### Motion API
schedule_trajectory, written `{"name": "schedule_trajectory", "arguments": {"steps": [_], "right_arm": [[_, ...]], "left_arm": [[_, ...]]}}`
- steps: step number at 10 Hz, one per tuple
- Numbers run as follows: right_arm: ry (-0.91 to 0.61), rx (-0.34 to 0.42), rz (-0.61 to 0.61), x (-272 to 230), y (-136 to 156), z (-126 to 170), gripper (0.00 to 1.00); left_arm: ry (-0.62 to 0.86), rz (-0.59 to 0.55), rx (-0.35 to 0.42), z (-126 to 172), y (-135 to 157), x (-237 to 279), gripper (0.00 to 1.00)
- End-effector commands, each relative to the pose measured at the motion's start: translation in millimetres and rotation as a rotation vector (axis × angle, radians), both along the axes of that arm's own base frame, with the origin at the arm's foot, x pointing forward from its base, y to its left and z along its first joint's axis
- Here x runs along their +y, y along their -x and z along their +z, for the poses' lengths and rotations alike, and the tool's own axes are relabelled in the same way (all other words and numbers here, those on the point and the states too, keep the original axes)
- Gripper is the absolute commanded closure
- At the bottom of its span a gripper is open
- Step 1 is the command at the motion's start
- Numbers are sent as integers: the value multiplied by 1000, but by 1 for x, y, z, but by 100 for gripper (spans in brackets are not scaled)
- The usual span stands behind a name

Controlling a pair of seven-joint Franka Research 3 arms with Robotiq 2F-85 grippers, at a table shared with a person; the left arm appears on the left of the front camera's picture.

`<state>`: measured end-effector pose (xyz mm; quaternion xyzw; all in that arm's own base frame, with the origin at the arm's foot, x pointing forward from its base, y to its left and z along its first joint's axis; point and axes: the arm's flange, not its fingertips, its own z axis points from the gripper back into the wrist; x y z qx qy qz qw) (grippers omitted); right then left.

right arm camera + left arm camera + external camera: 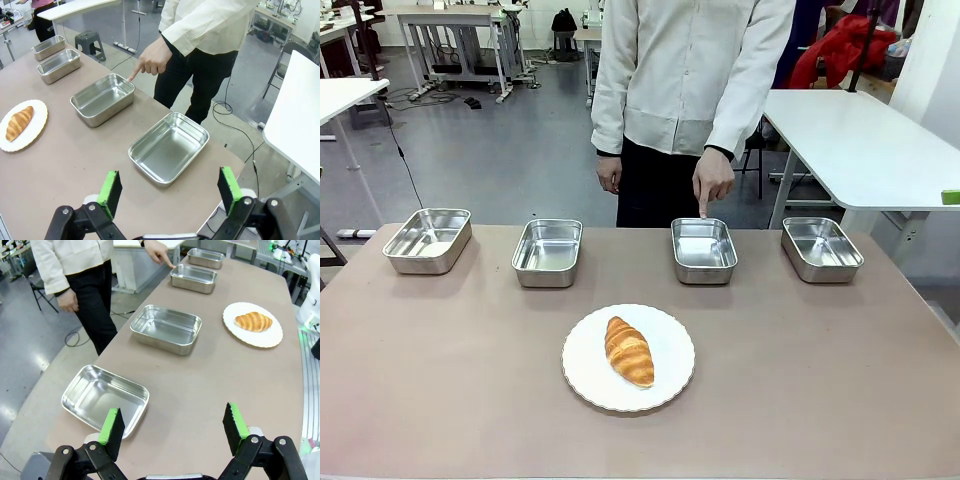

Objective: Place the bread in the container.
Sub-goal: Place the Butter Roll into the Airtight Container indicated by the human.

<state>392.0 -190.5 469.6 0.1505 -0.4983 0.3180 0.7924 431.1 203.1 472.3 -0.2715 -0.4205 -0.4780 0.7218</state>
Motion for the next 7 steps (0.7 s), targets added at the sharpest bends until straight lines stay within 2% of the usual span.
{"name": "schedule_trajectory", "arguments": {"steps": [1,4,7], "right_arm": [[8,-7,5,0,0,1,0],[0,0,0,0,0,0,0],[45,35,-31,102,-29,36,0]], "left_arm": [[-4,-6,-12,1,1,0,0],[-4,-6,-12,1,1,0,0],[-4,-6,-12,1,1,0,0]]}}
